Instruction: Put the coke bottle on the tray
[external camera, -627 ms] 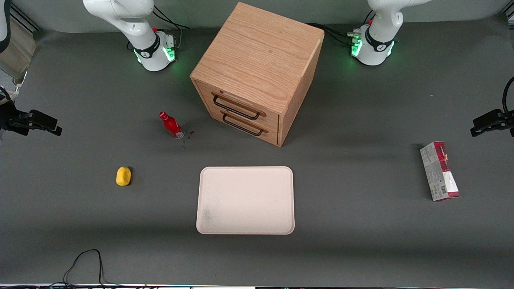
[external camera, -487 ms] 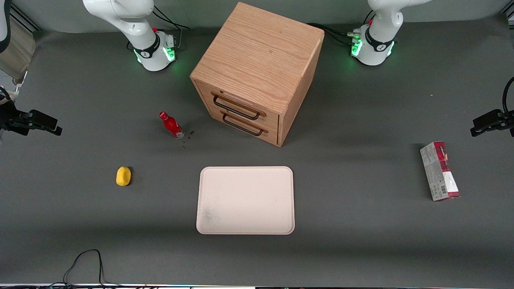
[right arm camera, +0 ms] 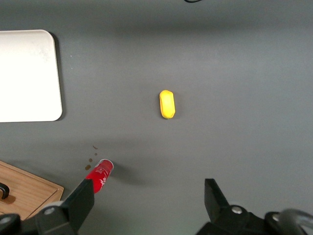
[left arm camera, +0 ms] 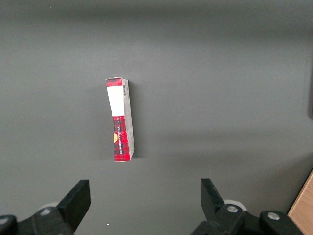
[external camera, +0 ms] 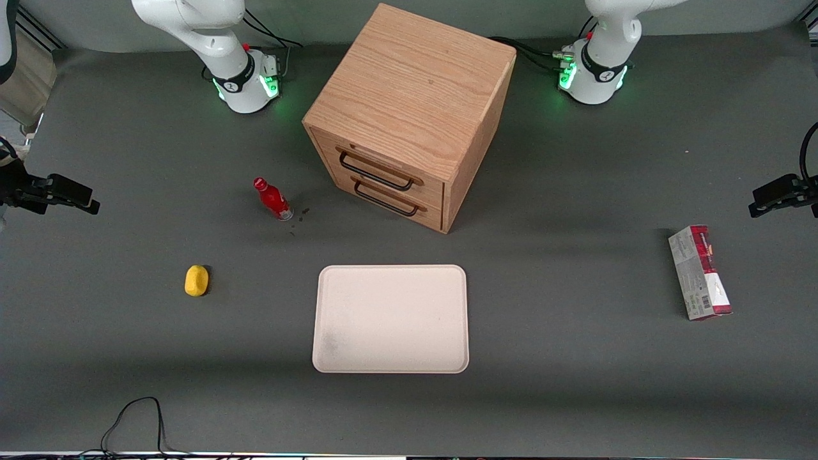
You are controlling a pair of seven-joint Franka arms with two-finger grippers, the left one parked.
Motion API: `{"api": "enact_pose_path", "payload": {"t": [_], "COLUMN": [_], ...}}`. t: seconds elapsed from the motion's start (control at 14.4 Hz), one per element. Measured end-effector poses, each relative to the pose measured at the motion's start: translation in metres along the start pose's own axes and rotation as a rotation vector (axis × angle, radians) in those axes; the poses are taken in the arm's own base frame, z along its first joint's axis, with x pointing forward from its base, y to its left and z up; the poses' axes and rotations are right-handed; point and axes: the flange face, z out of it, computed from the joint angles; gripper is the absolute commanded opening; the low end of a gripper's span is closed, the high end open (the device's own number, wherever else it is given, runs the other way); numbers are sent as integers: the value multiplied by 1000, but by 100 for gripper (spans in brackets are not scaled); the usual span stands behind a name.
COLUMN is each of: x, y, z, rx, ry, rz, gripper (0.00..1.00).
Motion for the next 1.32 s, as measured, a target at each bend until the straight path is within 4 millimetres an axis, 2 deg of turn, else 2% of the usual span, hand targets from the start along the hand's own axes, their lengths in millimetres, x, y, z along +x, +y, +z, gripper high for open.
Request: {"api": "enact_pose_path", "payload": {"t": [0.21, 0.42, 0.56, 0.7, 0.84, 1.04, 1.18, 1.32], "x": [-5, -19, -34, -55, -83, -123, -140, -147], "y": [-4, -27, -50, -87, -134, -183, -202, -202], "z": [-7, -17, -18, -12, 4, 41, 65, 82], "rx": [1, 3, 10, 13, 16, 17, 0, -16], "ry": [4, 12, 15, 24, 44, 42, 23, -4], "rz": [-7, -27, -14, -14, -58, -79, -92, -97], "gripper": [100, 100, 100, 100, 100, 100, 100, 100]}}
